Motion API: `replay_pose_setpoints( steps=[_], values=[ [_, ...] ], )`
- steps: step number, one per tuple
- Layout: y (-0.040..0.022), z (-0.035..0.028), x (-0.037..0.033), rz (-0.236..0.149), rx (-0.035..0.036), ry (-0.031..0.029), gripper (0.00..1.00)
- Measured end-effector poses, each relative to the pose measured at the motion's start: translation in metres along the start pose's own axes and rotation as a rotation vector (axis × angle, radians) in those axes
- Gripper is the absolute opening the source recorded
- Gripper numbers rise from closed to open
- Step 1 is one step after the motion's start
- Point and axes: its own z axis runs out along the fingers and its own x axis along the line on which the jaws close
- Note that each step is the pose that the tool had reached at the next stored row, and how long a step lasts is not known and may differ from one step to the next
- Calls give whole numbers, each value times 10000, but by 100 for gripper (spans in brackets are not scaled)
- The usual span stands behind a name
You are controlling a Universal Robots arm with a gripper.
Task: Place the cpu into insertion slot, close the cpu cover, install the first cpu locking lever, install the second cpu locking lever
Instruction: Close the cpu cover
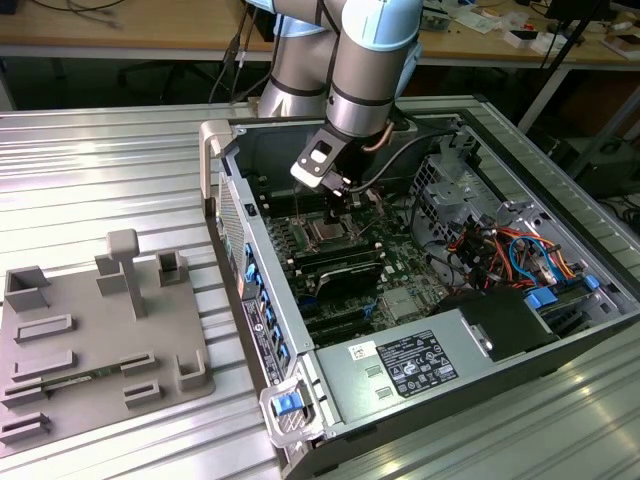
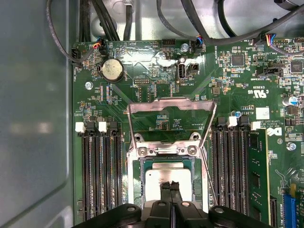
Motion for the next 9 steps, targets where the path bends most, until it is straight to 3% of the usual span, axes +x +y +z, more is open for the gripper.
replay_pose_setpoints(
  steps=[9],
  values=[
    [1, -28, -1, -1, 5, -1, 11]
  ],
)
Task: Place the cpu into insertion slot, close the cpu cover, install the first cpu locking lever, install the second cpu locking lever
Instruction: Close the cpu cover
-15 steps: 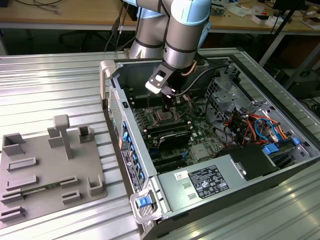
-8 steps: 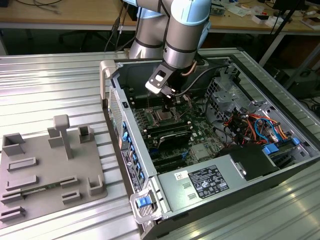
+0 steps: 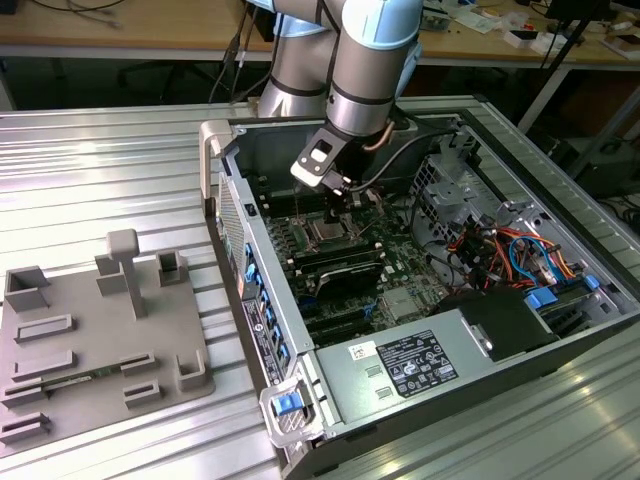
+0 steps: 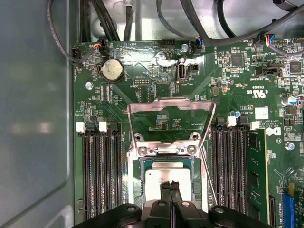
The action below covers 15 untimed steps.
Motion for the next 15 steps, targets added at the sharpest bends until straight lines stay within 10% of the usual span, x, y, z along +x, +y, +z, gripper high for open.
replay_pose_setpoints(
  steps=[8, 15],
  values=[
    [10, -221, -8, -1, 11, 1, 11],
    [10, -236, -9, -2, 11, 1, 11]
  ],
)
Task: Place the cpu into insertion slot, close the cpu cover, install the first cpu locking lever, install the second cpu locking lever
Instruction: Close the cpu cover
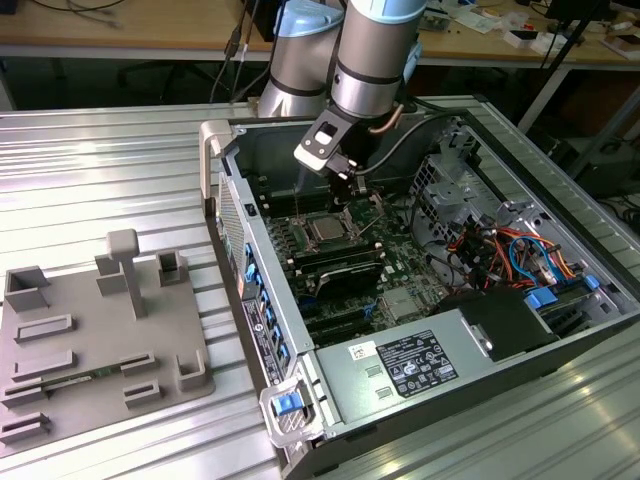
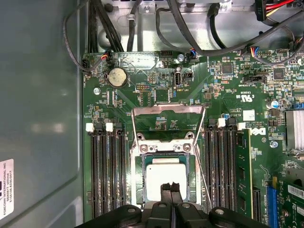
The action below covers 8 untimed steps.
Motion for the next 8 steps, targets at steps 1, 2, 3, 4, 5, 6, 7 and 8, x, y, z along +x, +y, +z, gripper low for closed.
replay_pose_setpoints(
  steps=[1, 2, 3, 4, 5, 6, 7, 8],
  values=[
    [0, 0, 0, 0, 0, 1, 11],
    [0, -1, 0, 0, 0, 0, 11],
    [0, -5, 0, 0, 0, 0, 11],
    [0, -8, 0, 0, 0, 1, 11],
    [0, -8, 0, 0, 0, 1, 11],
    [0, -8, 0, 1, 0, 0, 11],
    [4, -8, -1, -1, 1, -1, 11],
    [10, -8, -1, -2, 1, -2, 11]
  ],
)
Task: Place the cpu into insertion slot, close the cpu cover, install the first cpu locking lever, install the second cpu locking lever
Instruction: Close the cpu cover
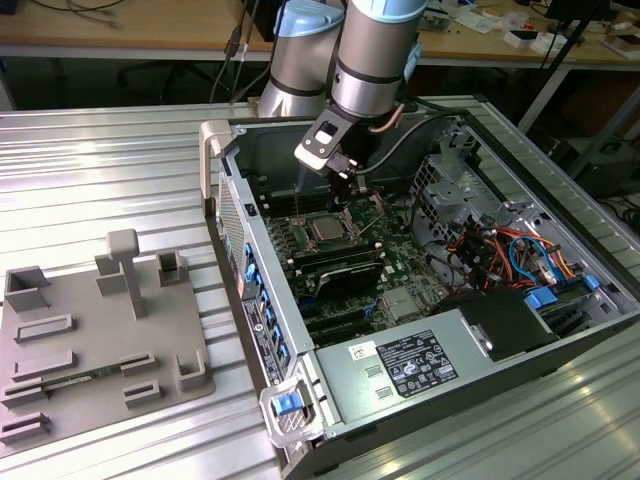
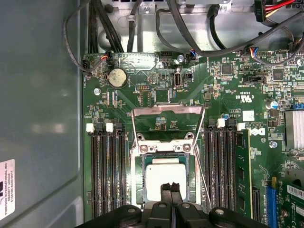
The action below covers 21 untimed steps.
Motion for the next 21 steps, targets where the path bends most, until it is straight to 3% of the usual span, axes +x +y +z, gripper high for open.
replay_pose_setpoints(
  steps=[10, 18, 21],
  values=[
    [17, -2, 1, 2, 0, 1, 11],
    [21, -125, -4, 2, -1, 3, 11],
    [22, -132, -4, 2, -1, 5, 11]
  ],
)
